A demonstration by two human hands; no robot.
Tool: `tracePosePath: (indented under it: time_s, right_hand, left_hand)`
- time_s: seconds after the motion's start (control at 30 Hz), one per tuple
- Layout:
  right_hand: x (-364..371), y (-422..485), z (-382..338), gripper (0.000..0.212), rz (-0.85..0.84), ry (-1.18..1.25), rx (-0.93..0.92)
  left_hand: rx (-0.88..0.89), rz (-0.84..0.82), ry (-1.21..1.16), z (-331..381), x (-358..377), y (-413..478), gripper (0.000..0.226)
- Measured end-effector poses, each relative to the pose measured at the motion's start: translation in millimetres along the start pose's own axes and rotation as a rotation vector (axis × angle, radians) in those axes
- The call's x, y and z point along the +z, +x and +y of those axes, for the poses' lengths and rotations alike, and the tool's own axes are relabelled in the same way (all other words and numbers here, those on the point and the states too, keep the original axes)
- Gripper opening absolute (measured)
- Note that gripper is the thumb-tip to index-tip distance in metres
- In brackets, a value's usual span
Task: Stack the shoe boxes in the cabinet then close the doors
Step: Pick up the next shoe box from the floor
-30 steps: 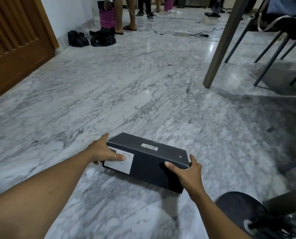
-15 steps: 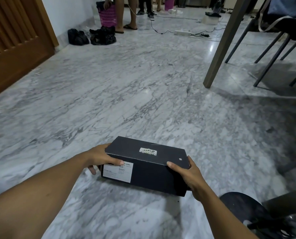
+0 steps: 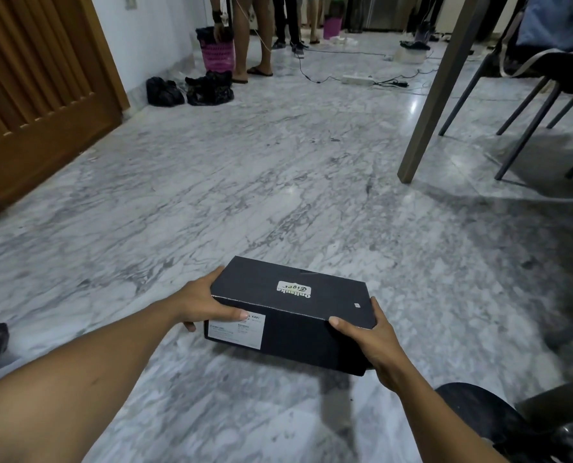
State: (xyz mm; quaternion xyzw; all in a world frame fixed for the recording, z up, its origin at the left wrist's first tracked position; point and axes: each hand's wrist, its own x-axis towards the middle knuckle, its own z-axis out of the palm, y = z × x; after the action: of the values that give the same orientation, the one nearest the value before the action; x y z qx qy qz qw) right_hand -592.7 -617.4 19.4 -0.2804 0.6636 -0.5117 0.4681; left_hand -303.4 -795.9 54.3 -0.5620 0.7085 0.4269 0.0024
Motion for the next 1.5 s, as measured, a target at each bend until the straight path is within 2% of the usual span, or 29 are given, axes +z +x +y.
tracePosePath:
  time_s: [0.1,0.23,0.37,0.53,0.6,0.67,0.7,0.77,0.83,1.0,1.2,1.37,1.43,1.5]
  right_hand:
    - [-0.9,-8.7,-32.4,0.057,-0.009,0.022,-0.065]
    - [-1.0,-35.3,-97.5,0.060,-0.068,0.023,-0.199]
    - [0.7,-83.1,-166.7,0.068,-0.114,0.022,-0.377]
    - [12.4,-162.5,-257.8,0.072,-0.184,0.017,-0.581]
    - [18.4,-196.7,-291.6,0.082,-0.199,0.020,-0.673]
    - [24.4,-233.1,-323.8,0.107,-0.214,0.022,-0.764]
    - [26.9,-251.3,-338.2,0.111,-0.225,0.022,-0.819]
    - [31.1,-284.6,-360.9,0.108,-0.241,0.028,-0.929]
    - [36.6,-313.7,-373.8,0.111,-0.262,0.062,-1.006]
    - [68.5,-360.7,-391.7,0.130,-0.348,0.141,-1.157]
    - [139.6,-409.3,-417.0,0.125,-0.547,0.180,-1.334]
    - [216.8,-462.2,-426.0,0.117,-0.769,0.248,-1.430]
    - [252.0,-482.4,-426.8,0.114,-0.864,0.265,-1.424]
    - [285.5,-501.5,-425.9,0.113,-0.927,0.284,-1.396]
  left_hand:
    - [0.078,0.084,-0.039,16.8,-19.9,-22.2,0.118]
    - [0.212,0.226,-0.069,45.7,-61.4,-75.5,0.093]
    - [0.347,0.384,-0.050,73.8,-115.1,-150.7,0.119]
    - [0.462,0.620,-0.034,111.1,-155.9,-294.0,0.099]
    - [0.490,0.729,-0.045,122.3,-170.2,-347.1,0.115]
    - [0.521,0.824,-0.042,128.6,-183.0,-398.2,0.140]
    - [0.544,0.874,-0.030,129.0,-187.8,-423.1,0.148]
    - [0.581,0.973,-0.012,130.7,-193.0,-472.2,0.151]
    - [0.599,1.094,0.038,134.5,-193.0,-517.8,0.144]
    - [0.574,1.384,0.227,119.6,-193.5,-609.8,0.141]
    - [0.496,1.621,0.235,72.0,-200.9,-697.7,0.143]
    - [0.339,1.809,0.206,17.6,-196.3,-773.1,0.142]
    - [0.251,1.884,0.180,-1.9,-192.8,-804.7,0.135]
    - [0.184,1.937,0.168,-19.7,-189.7,-831.8,0.118]
